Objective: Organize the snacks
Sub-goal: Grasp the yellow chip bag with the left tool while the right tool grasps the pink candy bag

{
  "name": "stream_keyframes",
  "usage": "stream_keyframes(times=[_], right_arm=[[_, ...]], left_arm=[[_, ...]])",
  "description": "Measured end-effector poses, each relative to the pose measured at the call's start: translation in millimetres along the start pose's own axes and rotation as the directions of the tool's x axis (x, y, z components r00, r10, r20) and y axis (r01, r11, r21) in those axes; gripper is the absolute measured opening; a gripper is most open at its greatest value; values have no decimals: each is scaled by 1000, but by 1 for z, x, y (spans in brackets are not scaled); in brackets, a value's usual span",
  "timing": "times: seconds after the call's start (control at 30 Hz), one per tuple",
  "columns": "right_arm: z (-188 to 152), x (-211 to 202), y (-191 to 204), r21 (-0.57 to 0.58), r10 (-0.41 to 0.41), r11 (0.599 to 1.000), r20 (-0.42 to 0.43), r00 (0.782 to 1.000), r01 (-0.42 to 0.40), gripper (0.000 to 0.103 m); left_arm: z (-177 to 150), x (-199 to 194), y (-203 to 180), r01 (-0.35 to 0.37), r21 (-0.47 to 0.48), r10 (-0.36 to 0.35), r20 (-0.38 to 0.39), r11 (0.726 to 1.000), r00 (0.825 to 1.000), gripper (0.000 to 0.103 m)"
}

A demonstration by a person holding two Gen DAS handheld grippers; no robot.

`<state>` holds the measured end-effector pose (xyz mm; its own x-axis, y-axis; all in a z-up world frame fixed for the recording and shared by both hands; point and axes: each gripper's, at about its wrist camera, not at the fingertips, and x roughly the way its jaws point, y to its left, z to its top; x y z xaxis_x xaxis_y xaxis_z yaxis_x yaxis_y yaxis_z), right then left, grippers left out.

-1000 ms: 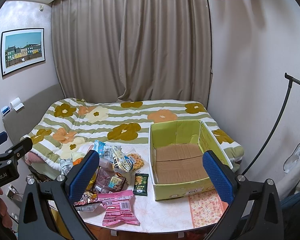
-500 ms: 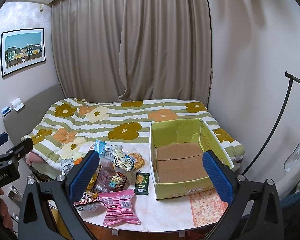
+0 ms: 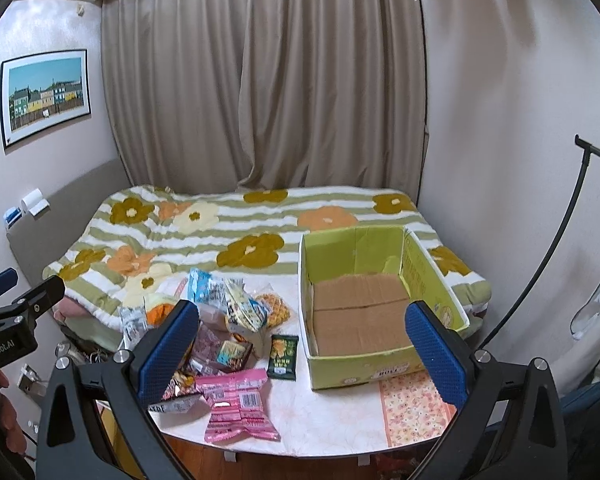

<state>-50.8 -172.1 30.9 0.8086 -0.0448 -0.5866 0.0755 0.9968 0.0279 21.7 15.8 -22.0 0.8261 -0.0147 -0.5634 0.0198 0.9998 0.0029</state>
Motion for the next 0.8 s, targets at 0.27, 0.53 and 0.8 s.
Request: stream_keyframes(times=[0.27, 0.53, 0.8], right_arm=[[-37, 71, 1, -17, 139, 989, -221, 965, -146, 103], [-94, 148, 12, 8, 247, 962, -449, 859, -273, 103], [-131, 197, 37, 2, 288, 936, -580, 762, -353, 103]], left_arm=[[-42, 65, 12, -36, -83, 14, -253, 996, 967, 103], [-102, 143, 14, -24, -141, -46, -470, 990, 882, 103], [-124, 211, 21, -49, -242, -104, -582, 969, 806, 103]])
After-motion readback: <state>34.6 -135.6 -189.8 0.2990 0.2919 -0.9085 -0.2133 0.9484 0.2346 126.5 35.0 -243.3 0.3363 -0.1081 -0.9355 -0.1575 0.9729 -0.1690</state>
